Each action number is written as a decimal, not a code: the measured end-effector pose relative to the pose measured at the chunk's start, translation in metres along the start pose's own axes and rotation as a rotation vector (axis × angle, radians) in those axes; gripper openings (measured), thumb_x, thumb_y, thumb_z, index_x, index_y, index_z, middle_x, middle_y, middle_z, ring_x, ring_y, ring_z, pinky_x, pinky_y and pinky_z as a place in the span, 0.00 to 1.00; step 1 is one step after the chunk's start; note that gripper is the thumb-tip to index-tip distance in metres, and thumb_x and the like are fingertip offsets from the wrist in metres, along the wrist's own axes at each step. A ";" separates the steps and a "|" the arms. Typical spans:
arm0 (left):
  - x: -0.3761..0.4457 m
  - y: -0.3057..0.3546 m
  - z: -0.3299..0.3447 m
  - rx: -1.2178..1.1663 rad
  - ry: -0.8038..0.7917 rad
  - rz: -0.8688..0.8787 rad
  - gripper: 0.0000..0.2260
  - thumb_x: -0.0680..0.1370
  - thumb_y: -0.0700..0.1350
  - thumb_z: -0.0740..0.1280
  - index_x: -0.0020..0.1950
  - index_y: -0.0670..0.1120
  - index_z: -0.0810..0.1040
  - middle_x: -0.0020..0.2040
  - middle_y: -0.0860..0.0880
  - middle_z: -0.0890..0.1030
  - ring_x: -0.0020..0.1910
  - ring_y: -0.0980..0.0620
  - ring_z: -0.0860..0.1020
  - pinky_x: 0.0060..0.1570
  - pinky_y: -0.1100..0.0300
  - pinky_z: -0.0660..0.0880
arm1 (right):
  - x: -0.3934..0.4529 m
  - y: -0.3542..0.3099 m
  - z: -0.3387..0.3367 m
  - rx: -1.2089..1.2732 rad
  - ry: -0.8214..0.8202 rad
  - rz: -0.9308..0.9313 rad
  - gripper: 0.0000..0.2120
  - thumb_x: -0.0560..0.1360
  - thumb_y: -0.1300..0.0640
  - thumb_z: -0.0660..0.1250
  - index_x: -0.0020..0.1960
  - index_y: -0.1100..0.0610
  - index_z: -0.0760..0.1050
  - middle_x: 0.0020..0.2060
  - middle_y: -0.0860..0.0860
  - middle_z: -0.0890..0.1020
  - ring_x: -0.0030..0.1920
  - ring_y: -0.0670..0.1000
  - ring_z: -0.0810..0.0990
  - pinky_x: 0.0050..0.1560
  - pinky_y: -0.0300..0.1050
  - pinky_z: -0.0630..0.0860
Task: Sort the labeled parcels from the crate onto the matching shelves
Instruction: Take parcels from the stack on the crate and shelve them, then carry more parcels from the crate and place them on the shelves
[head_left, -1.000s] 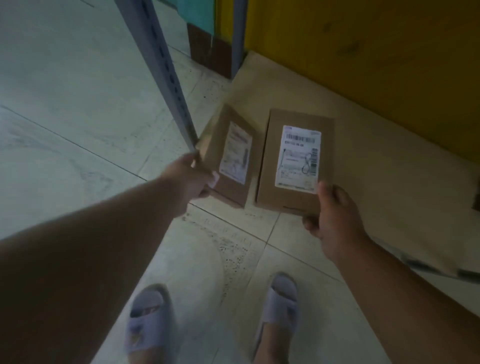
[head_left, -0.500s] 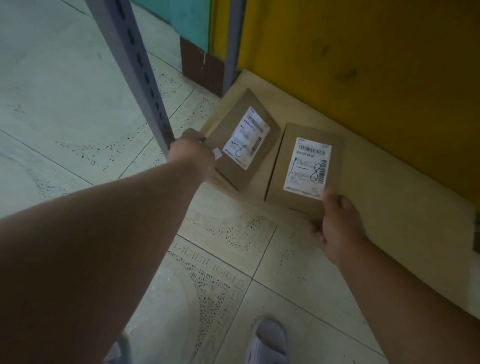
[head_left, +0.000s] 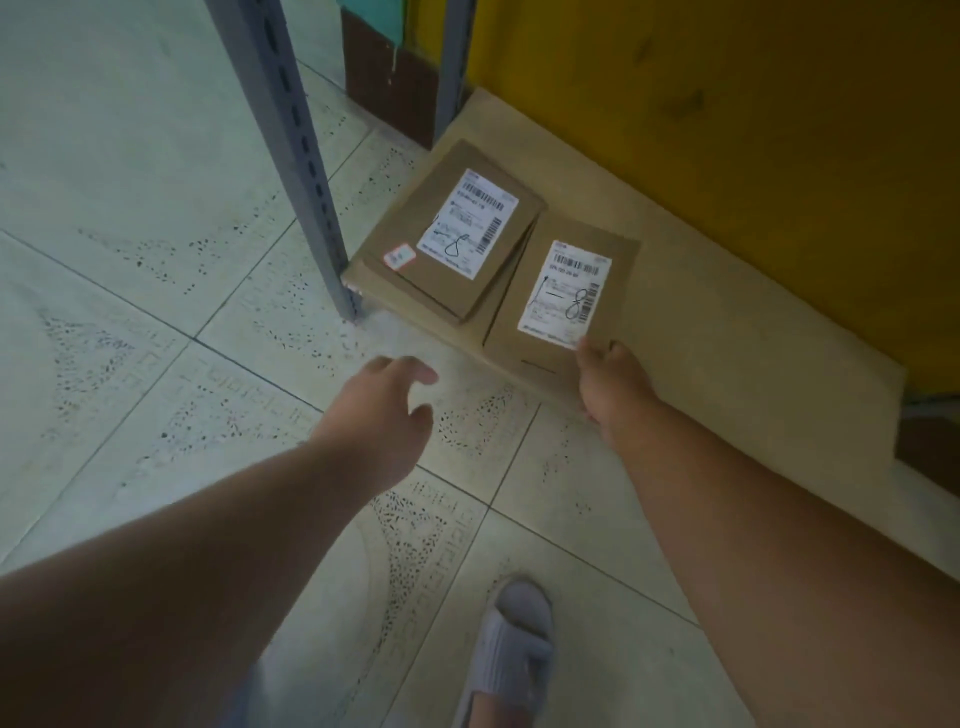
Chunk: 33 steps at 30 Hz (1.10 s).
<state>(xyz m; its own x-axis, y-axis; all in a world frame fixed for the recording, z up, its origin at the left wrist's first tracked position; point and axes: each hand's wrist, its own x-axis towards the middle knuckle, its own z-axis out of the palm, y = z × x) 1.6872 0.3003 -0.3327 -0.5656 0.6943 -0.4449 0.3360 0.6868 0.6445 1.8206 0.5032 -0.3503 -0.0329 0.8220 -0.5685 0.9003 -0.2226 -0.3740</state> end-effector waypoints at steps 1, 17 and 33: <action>-0.013 -0.001 0.002 -0.001 -0.029 -0.004 0.16 0.80 0.44 0.64 0.68 0.53 0.74 0.65 0.50 0.74 0.53 0.55 0.76 0.49 0.60 0.72 | -0.005 -0.001 0.000 -0.136 0.015 0.004 0.30 0.81 0.37 0.55 0.75 0.55 0.63 0.65 0.58 0.74 0.59 0.61 0.78 0.56 0.52 0.75; -0.275 -0.001 -0.181 -0.052 0.079 -0.246 0.15 0.78 0.48 0.66 0.65 0.55 0.75 0.57 0.55 0.76 0.58 0.51 0.76 0.57 0.51 0.76 | -0.375 -0.085 -0.062 -0.449 -0.192 -0.955 0.25 0.79 0.48 0.64 0.72 0.58 0.67 0.65 0.58 0.71 0.63 0.56 0.72 0.59 0.49 0.71; -0.483 -0.002 -0.523 -0.118 0.501 -0.260 0.13 0.77 0.43 0.71 0.61 0.50 0.78 0.53 0.52 0.78 0.46 0.54 0.77 0.48 0.59 0.76 | -0.700 -0.326 -0.135 -0.270 -0.236 -1.456 0.23 0.76 0.42 0.61 0.65 0.55 0.71 0.56 0.50 0.73 0.51 0.44 0.73 0.48 0.39 0.68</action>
<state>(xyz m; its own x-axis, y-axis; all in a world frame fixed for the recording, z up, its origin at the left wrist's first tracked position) 1.5656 -0.1488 0.2060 -0.9156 0.2994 -0.2684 0.0677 0.7728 0.6311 1.6087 0.0711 0.2686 -0.9902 0.1255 0.0612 0.0681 0.8164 -0.5734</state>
